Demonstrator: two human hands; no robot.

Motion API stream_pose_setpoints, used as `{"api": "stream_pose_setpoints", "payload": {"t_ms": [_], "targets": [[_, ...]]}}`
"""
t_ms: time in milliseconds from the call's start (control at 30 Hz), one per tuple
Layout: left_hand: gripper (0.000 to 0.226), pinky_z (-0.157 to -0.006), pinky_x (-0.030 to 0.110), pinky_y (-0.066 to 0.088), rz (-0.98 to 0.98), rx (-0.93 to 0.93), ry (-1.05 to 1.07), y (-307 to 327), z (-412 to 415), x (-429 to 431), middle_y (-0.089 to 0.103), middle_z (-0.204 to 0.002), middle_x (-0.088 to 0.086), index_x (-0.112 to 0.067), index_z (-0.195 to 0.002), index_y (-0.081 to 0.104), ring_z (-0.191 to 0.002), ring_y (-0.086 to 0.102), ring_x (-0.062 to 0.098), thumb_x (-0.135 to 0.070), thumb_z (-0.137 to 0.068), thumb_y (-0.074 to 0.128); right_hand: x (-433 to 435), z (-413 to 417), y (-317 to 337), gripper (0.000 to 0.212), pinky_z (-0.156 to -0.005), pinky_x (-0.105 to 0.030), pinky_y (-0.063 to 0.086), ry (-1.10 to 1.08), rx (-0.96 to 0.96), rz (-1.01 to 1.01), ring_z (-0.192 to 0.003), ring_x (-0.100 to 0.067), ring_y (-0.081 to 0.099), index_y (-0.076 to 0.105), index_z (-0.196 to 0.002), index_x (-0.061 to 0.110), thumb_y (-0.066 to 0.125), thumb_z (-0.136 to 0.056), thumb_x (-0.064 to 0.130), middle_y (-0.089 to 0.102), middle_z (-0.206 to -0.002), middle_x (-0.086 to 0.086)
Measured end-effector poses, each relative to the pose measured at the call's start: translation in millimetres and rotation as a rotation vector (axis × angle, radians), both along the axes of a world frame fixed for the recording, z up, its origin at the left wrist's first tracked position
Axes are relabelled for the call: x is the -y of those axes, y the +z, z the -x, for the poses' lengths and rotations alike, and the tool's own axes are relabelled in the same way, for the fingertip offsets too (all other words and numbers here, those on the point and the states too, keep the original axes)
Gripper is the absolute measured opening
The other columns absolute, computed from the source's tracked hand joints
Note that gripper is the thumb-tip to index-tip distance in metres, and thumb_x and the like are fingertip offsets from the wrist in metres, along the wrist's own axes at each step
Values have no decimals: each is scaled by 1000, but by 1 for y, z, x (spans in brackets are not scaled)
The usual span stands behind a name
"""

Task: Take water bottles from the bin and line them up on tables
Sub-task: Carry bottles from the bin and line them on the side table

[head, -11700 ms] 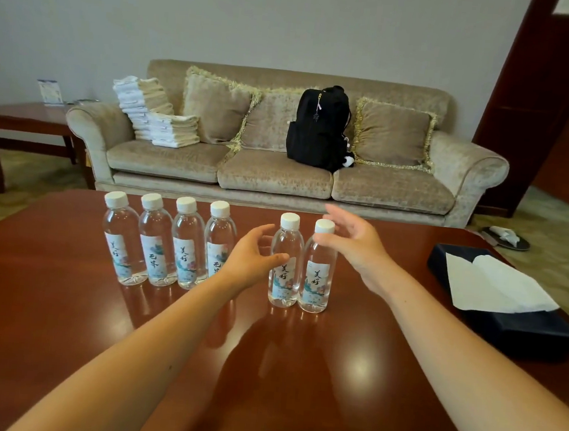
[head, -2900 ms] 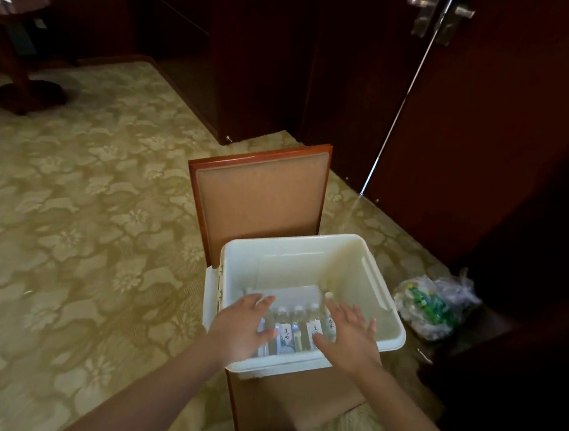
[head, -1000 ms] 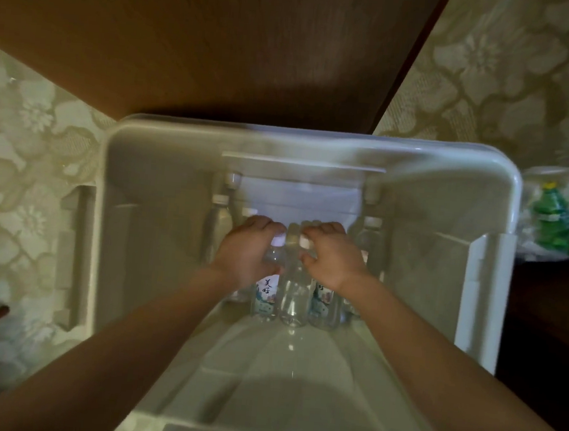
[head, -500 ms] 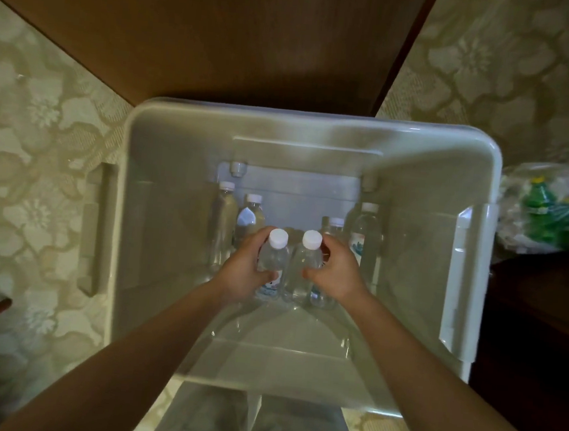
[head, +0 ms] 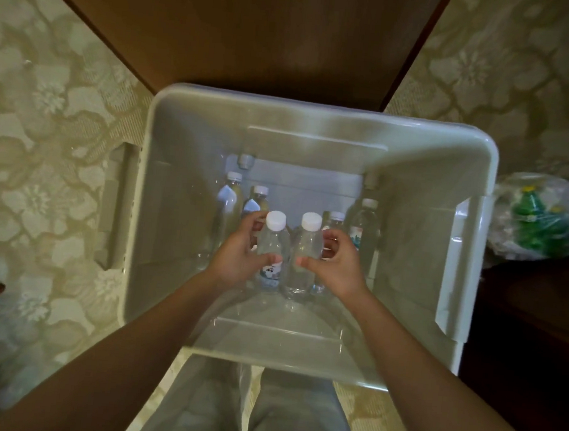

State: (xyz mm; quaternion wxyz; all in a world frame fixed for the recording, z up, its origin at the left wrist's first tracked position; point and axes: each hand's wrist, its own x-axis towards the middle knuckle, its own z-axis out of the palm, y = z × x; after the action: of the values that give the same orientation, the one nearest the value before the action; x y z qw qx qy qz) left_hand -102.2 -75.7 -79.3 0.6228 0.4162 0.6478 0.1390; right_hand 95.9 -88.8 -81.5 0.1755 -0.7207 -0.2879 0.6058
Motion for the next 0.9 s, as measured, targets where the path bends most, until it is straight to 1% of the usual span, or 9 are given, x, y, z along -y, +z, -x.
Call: {"api": "stream_pose_setpoints", "payload": {"t_ms": [100,200,300,433,533,600,667,800,900], "targets": [[76,-90,25,52,-22,29,124,24,1,-8,56,-126,12,-6,-129,41,-113,59,24,3,-67,85,-13,-2,23,67,-88,-40,58,-89,-44,5,-100,-29,68,59,-114,11,94,-57,8,68,-112,-10],[59,-79,19,53,-81,76,209,62,9,-17,61,-114,11,-5,-117,48,-101,61,19,8,-69,80,-30,0,55,72,-86,-34,57,-66,-84,-33,-102,-25,69,62,-116,10,96,-53,13,70,-113,-10],[53,-83,27,56,-98,156,279,99,23,-22,67,-114,8,-11,-116,54,-99,67,19,3,-71,80,-47,8,94,74,-91,-37,57,-31,-121,-87,-105,-23,68,65,-115,14,96,-49,23,71,-112,-7],[64,-82,23,55,-145,228,300,147,48,-20,69,-120,5,-10,-128,55,-105,69,15,-13,-71,83,-59,24,143,77,-90,-38,59,42,-149,-137,-104,-22,70,67,-114,19,94,-43,32,72,-112,-7],[70,-89,32,55,-188,249,359,179,71,-10,69,-120,5,-12,-129,57,-109,67,20,-21,-67,88,-65,45,174,82,-82,-34,59,106,-176,-144,-103,-22,71,69,-115,19,93,-38,35,74,-111,-6],[75,-89,36,55,-216,245,420,199,88,-2,70,-120,3,-16,-128,59,-108,67,21,-31,-61,90,-69,65,194,84,-84,-36,59,159,-198,-161,-104,-22,71,69,-116,18,92,-37,35,73,-112,-6],[73,-84,35,57,-249,236,491,218,106,10,70,-118,0,-21,-123,63,-103,69,21,-35,-56,90,-71,87,214,82,-87,-39,59,218,-227,-170,-103,-22,71,69,-116,18,93,-39,32,74,-111,-5],[56,-76,29,57,-312,207,665,252,145,43,69,-117,-2,-24,-116,68,-100,70,21,-23,-62,85,-69,138,247,47,-76,-32,58,410,-294,-208,-84,-13,73,71,-109,14,87,-66,5,77,-93,0],[53,-76,30,57,-337,202,822,267,177,80,71,-113,-2,-24,-112,69,-96,70,19,-19,-61,84,-59,181,267,44,-74,-29,58,542,-333,-235,-82,-13,72,71,-108,13,83,-70,-3,76,-94,-3]]}}
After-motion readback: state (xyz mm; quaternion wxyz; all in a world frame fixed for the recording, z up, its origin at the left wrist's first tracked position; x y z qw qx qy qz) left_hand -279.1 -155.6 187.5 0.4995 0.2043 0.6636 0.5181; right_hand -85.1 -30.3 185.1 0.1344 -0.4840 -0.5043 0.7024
